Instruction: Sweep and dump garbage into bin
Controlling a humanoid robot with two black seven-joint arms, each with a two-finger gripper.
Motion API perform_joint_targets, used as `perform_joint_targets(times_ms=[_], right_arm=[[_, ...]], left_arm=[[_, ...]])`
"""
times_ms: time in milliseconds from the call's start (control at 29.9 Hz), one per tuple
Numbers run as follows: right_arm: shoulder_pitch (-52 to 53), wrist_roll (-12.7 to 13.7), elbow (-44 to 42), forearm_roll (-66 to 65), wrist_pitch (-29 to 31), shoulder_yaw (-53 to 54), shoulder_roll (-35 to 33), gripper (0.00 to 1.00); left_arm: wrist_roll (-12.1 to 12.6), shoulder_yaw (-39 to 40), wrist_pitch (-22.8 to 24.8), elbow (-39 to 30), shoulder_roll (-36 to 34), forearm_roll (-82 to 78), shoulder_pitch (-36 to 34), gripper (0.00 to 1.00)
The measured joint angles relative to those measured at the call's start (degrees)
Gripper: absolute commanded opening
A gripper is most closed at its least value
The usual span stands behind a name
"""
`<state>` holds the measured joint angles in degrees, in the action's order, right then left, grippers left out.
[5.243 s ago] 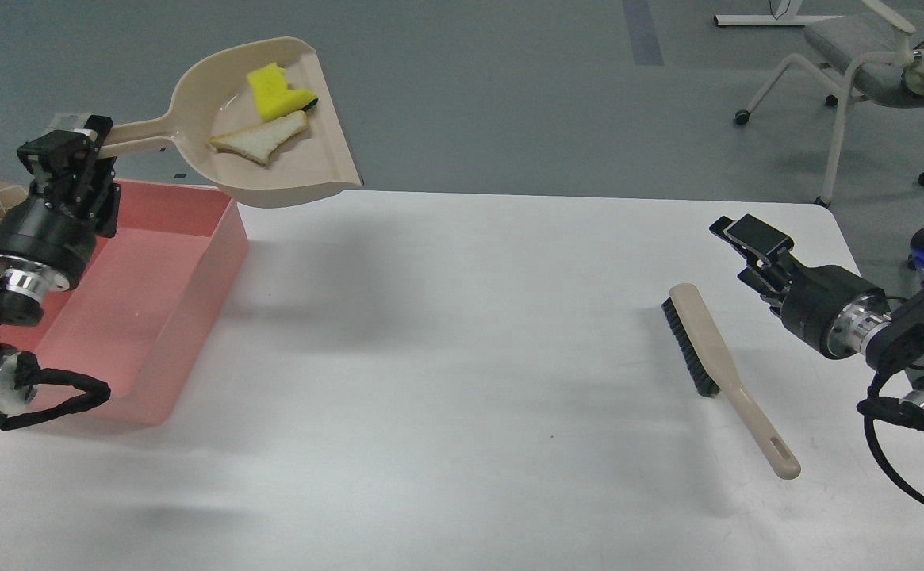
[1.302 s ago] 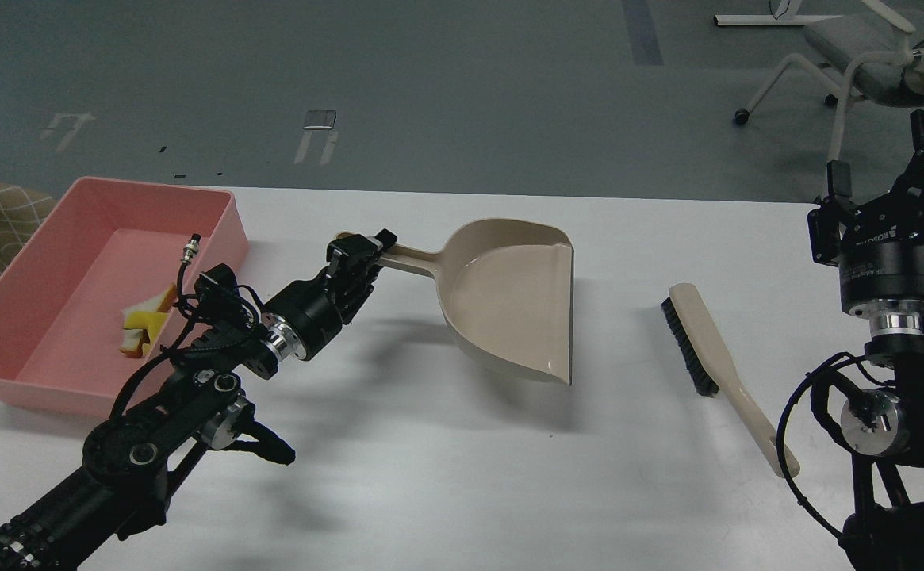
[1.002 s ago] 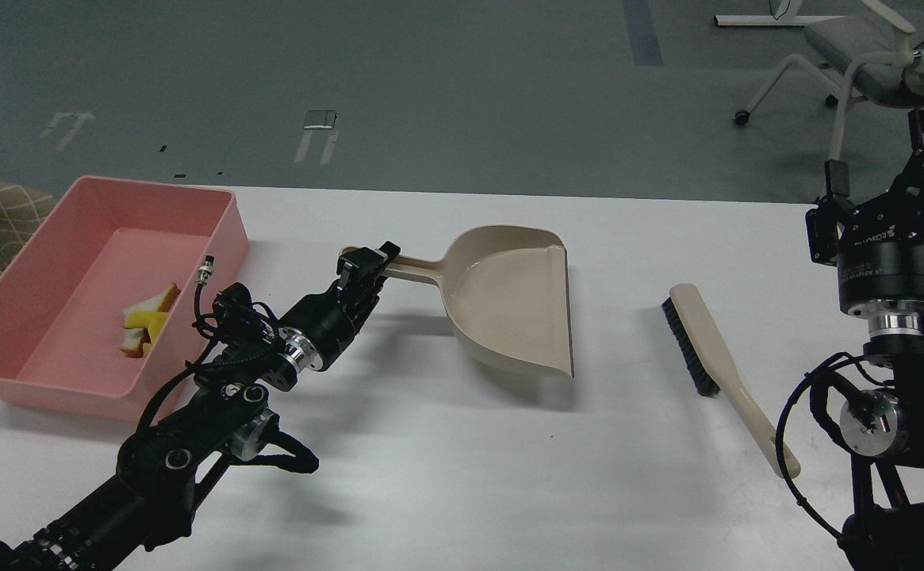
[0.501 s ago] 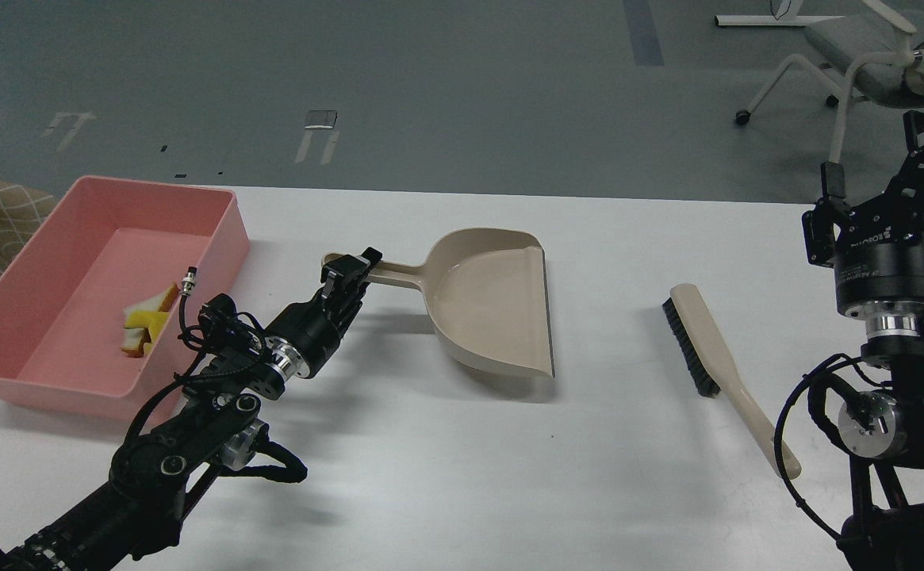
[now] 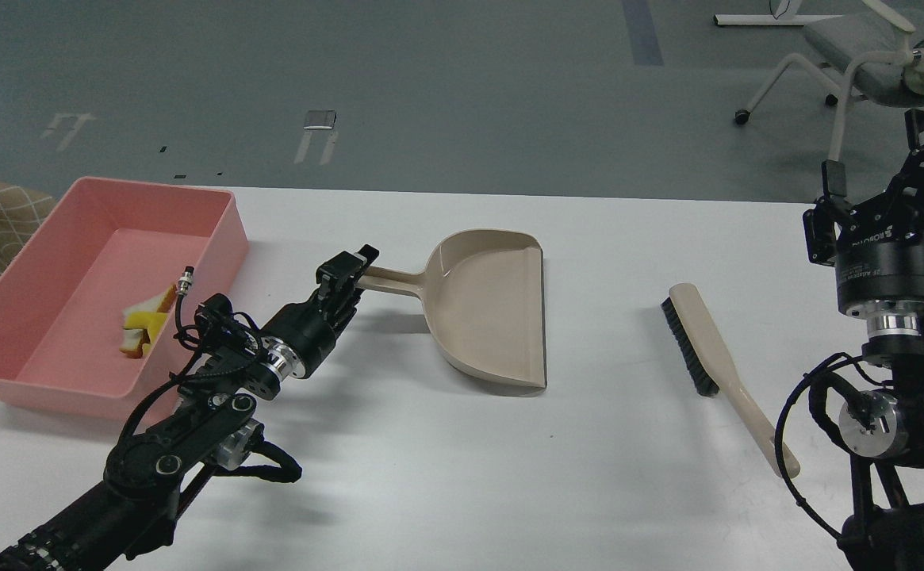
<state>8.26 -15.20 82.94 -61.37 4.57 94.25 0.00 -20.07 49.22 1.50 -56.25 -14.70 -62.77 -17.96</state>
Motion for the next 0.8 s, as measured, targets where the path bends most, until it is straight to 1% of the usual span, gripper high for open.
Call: perform_joint_targets(times_ms=[134,467,534,601,634,701,801], right_arm=[[-0.1,0.0,0.0,0.0,0.0,0.0,0.0,0.97],[-0.1,0.0,0.0,0.0,0.0,0.1,0.0,0.97],[-0.1,0.0,0.0,0.0,0.0,0.1,0.0,0.97],[-0.2,0.0,0.0,0.0,0.0,0.1,0.0,0.98],[-0.2,0.0,0.0,0.0,-0.1,0.1,0.0,1.00],[-0.2,0.2,0.0,0.0,-0.1,0.2,0.0,1.00],[0.3,0.2,-0.4,0.0,-0.3,0.2,0.0,1.00]], left_arm=[[0.2,0.0,0.2,0.0,-1.0,0.3,-0.1,0.81],[0.2,0.4,0.1,-0.6,-6.1,0.9,-2.2,0.84],[0.3,0.7,0.0,-0.9,-6.9,1.5,-2.7,0.85],[0.3,1.0,0.0,-1.5,-8.2,3.1,-3.4,0.90],[0.3,1.0,0.0,-1.9,-8.7,4.0,-3.8,0.91],[0.1,1.1,0.1,-4.3,-10.6,6.5,-4.6,0.95],[-0.4,1.5,0.3,-8.2,-13.5,10.1,-5.3,0.97]])
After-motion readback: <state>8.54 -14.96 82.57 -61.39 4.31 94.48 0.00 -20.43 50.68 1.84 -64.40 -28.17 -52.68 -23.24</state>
